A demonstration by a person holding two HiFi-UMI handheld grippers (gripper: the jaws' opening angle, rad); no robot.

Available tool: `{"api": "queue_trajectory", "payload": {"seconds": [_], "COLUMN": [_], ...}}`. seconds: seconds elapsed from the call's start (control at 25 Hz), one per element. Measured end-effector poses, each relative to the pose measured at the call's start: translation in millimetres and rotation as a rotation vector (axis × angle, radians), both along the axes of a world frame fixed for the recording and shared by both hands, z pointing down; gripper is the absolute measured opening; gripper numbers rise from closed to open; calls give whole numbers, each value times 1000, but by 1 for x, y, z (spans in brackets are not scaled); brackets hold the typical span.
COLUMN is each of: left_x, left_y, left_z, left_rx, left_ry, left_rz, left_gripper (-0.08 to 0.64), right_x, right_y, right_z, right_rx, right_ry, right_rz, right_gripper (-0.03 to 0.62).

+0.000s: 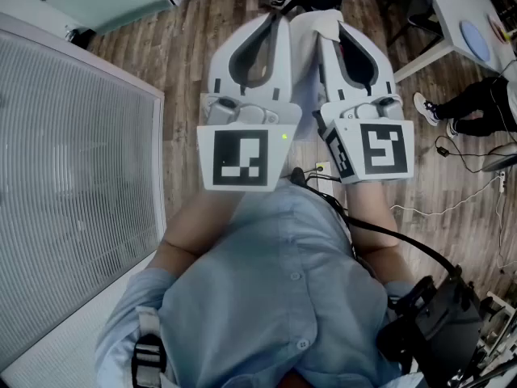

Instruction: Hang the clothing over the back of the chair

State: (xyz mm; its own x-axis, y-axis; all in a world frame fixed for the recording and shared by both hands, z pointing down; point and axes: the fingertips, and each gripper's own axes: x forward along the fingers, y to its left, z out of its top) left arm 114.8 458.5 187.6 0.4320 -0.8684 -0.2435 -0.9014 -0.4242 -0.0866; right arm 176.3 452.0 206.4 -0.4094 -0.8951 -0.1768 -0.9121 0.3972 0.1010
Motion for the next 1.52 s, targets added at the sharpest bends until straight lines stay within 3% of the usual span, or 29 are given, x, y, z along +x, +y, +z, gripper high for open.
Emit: {"api": "queue_trajectory", "payload": {"seconds": [0.76,1.08,1.32,1.52], "left_x": [-7,-97,-127,-128], "left_y": [-8,-40,-60,-70], "left_z": [12,5,8,23], "left_rx": [4,-9,-13,-41], "left_ry": [24,14,14,6], "left_rz": [-7,-8,-27,-20], "left_gripper": [12,12,12,12], "right_x": [-2,-87,-118,-124], "right_y": [-12,-47,-66,-74], "right_z": [12,-1,-4,3], "right_rx": [-5,2,9,0], "right_ry": [-36,-28,-27,-19], "right_rz": [-10,-10,-30,-34], "right_gripper": [35,35,35,35]}}
